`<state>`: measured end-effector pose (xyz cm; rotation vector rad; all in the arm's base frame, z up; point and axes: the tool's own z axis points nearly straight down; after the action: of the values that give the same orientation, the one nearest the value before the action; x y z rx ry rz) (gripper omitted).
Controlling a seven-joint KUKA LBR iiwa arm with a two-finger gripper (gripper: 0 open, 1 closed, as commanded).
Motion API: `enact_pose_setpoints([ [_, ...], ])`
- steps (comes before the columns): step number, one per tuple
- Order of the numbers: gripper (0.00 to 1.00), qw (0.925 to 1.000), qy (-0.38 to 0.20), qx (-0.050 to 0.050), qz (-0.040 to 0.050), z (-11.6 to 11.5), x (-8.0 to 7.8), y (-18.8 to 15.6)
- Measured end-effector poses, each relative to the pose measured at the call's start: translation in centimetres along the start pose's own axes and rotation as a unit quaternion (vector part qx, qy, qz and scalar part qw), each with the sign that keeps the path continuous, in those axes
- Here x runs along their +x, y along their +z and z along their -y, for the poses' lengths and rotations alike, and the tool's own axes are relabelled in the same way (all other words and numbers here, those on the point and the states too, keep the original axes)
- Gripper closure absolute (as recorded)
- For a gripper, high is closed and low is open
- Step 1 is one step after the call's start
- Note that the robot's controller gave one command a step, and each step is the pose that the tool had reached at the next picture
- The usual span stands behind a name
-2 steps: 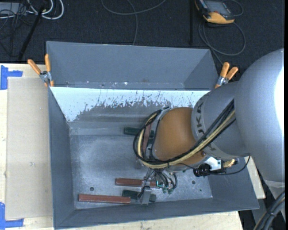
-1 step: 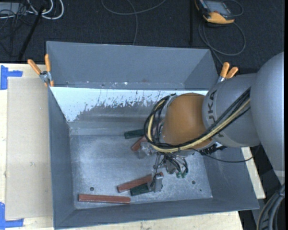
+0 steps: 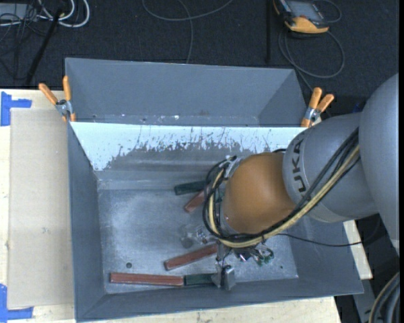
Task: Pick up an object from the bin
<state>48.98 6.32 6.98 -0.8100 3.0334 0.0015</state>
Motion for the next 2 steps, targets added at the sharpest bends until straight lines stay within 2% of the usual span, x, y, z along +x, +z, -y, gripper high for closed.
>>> enact_pose_setpoints([
  [1,0.0,0.998,-0.063,0.001,0.0005,4.75,-4.41,0.01],
  [2,1.0,0.9981,-0.062,0.0,-0.0001,4.66,-4.34,0.0],
])
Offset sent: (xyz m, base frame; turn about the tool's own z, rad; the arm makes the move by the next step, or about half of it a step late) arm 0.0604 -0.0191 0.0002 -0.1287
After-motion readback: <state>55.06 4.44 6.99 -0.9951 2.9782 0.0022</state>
